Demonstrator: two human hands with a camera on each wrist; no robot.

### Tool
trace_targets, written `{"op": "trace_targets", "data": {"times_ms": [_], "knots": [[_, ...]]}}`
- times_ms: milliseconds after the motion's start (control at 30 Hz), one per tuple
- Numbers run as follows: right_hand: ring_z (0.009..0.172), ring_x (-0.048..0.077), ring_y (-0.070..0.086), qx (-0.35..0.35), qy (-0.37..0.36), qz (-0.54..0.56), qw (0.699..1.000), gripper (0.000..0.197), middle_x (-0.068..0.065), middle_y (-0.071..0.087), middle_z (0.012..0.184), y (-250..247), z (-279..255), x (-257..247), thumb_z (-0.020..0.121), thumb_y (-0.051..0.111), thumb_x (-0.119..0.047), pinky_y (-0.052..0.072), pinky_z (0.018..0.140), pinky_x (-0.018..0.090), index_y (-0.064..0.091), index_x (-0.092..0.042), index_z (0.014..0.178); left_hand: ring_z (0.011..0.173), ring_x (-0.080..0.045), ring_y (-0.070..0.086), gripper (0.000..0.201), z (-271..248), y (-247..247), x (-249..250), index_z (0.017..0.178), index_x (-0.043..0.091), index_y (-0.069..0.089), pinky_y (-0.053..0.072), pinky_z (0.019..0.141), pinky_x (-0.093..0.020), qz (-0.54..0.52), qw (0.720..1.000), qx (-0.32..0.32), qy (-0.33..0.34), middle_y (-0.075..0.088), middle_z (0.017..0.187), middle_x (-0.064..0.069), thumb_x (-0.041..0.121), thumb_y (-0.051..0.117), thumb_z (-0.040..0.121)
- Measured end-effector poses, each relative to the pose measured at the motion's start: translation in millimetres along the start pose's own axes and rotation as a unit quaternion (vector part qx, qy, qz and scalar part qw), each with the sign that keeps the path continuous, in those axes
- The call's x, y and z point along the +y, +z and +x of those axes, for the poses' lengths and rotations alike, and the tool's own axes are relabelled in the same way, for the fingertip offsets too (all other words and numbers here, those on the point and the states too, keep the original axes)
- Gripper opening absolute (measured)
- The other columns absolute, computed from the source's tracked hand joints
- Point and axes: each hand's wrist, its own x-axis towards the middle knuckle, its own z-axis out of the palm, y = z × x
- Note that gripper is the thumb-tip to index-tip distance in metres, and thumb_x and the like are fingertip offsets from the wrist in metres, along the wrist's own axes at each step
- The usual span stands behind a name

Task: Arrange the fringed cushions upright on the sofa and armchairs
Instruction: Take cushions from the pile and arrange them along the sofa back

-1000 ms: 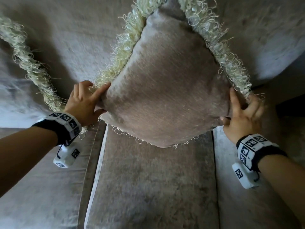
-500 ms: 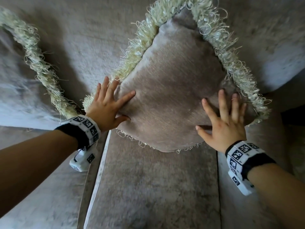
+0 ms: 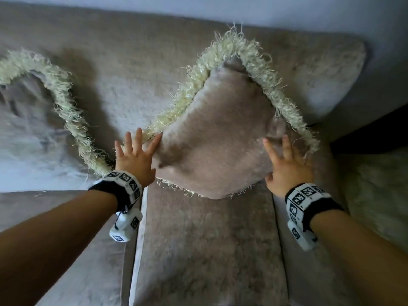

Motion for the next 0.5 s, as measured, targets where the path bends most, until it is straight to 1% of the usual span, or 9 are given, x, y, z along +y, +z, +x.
{"op": "trace_targets", "data": {"times_ms": [67, 133, 200, 267, 333, 367, 433, 500], "knots": [[0.145, 0.038, 0.018, -0.005, 0.030, 0.033, 0.999, 0.096, 0.012, -0.001, 0.163, -20, -26, -1, 0.084, 0.061, -0.041, 0.025, 0.114, 0.058, -0.007, -0.042, 0.151, 0.147, -0.040, -0.005, 0.111, -18, -22, -8, 0.140, 0.040, -0.036, 0.006, 0.116, -0.062, 0.009, 1.000, -0.005, 0.009, -0.015, 0.160, -0.015, 0.058, 0.057, 0.082], [0.141, 0.038, 0.027, -0.010, 0.047, 0.063, 0.997, 0.090, 0.014, 0.013, 0.160, -42, -50, -1, 0.085, 0.059, -0.039, 0.032, 0.110, 0.054, -0.001, -0.040, 0.152, 0.148, -0.039, 0.000, 0.109, -37, -43, -19, 0.141, 0.040, -0.034, 0.009, 0.117, -0.060, 0.010, 1.000, -0.009, 0.024, -0.009, 0.161, -0.013, 0.058, 0.057, 0.083], [0.140, 0.037, 0.030, -0.035, 0.058, 0.095, 0.993, 0.089, 0.013, 0.015, 0.160, -63, -76, 0, 0.085, 0.058, -0.035, 0.035, 0.108, 0.052, 0.001, -0.039, 0.152, 0.145, -0.038, 0.013, 0.107, -55, -67, -29, 0.145, 0.042, -0.026, 0.017, 0.117, -0.056, -0.010, 0.999, -0.010, 0.041, 0.005, 0.160, -0.013, 0.056, 0.059, 0.082], [0.140, 0.035, 0.032, -0.037, 0.065, 0.137, 0.988, 0.086, 0.009, 0.015, 0.161, -85, -99, 0, 0.085, 0.058, -0.031, 0.039, 0.107, 0.050, 0.006, -0.036, 0.154, 0.137, -0.036, 0.027, 0.104, -69, -95, -38, 0.150, 0.040, -0.013, 0.030, 0.113, -0.051, -0.038, 0.998, 0.006, 0.050, 0.022, 0.153, -0.012, 0.053, 0.063, 0.080], [0.138, 0.035, 0.035, -0.026, 0.074, 0.167, 0.983, 0.082, 0.009, 0.019, 0.161, -107, -122, -1, 0.086, 0.058, -0.029, 0.039, 0.108, 0.047, 0.013, -0.032, 0.154, 0.128, -0.035, 0.037, 0.100, -82, -122, -46, 0.153, 0.037, 0.000, 0.039, 0.105, -0.048, -0.066, 0.996, 0.020, 0.058, 0.033, 0.146, -0.011, 0.048, 0.066, 0.079], [0.138, 0.035, 0.035, -0.021, 0.080, 0.173, 0.981, 0.080, 0.008, 0.020, 0.160, -118, -133, -2, 0.086, 0.058, -0.028, 0.037, 0.109, 0.046, 0.016, -0.030, 0.154, 0.125, -0.035, 0.040, 0.097, -88, -133, -49, 0.153, 0.036, 0.004, 0.041, 0.103, -0.047, -0.075, 0.995, 0.027, 0.064, 0.036, 0.143, -0.010, 0.046, 0.066, 0.079], [0.139, 0.034, 0.032, -0.010, 0.089, 0.186, 0.978, 0.078, 0.008, 0.021, 0.159, -138, -151, -3, 0.088, 0.058, -0.026, 0.033, 0.111, 0.045, 0.018, -0.028, 0.154, 0.122, -0.034, 0.042, 0.093, -97, -154, -54, 0.153, 0.035, 0.006, 0.042, 0.102, -0.047, -0.068, 0.994, 0.045, 0.079, 0.038, 0.141, -0.009, 0.046, 0.064, 0.081], [0.140, 0.033, 0.032, 0.007, 0.086, 0.203, 0.975, 0.077, 0.007, 0.024, 0.158, -153, -167, -2, 0.087, 0.058, -0.027, 0.033, 0.112, 0.048, 0.020, -0.027, 0.154, 0.123, -0.032, 0.043, 0.089, -107, -169, -57, 0.153, 0.035, 0.006, 0.040, 0.104, -0.047, -0.053, 0.992, 0.055, 0.096, 0.038, 0.142, -0.008, 0.048, 0.060, 0.083]]}}
